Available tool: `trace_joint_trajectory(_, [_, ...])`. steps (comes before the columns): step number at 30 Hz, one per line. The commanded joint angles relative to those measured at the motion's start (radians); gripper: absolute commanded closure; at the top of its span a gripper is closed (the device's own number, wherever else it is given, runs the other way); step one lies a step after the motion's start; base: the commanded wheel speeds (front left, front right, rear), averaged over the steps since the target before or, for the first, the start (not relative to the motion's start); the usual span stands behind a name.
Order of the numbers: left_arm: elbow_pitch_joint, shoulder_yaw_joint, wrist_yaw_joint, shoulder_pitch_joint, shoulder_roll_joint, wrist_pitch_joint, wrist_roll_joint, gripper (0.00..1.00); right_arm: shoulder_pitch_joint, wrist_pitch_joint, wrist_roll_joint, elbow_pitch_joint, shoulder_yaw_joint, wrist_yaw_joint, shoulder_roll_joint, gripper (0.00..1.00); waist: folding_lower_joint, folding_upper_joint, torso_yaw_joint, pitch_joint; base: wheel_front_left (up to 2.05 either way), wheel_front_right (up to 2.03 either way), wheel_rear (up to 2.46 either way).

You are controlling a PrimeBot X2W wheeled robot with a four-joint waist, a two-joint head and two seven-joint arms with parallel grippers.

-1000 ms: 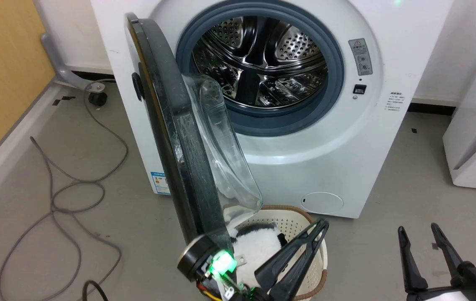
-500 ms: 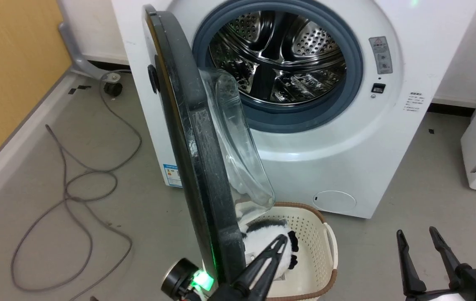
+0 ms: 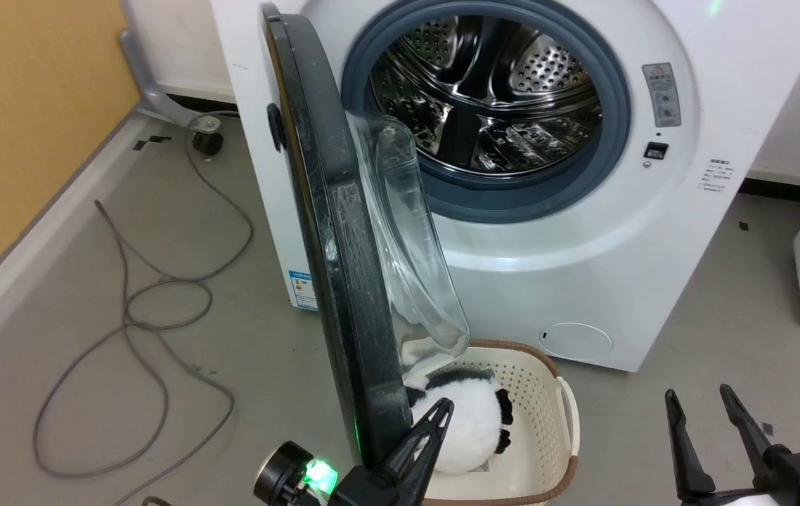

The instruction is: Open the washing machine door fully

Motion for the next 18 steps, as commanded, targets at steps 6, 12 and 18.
trace_joint_trajectory(6, [-0.024,0.025,0.014,0.025,0.017,-0.004,0.003,1.0,0.004,-0.005,0.013,0.004,0.005,0.001,0.005,0.0,0.0,0.0,0.035,-0.005,0.0,0.0,0.0])
trace_joint_trajectory(12, [-0.04,0.037,0.018,0.044,0.027,-0.004,0.004,1.0,0.006,-0.005,0.018,0.004,0.008,0.001,0.005,0.0,0.0,0.0,0.089,-0.003,0.0,0.0,0.0])
trace_joint_trajectory(18, [-0.048,0.051,0.022,0.048,0.036,-0.004,0.006,1.0,0.001,-0.005,0.025,0.007,0.008,0.001,0.005,0.0,0.0,0.0,0.157,0.004,0.0,0.0,0.0])
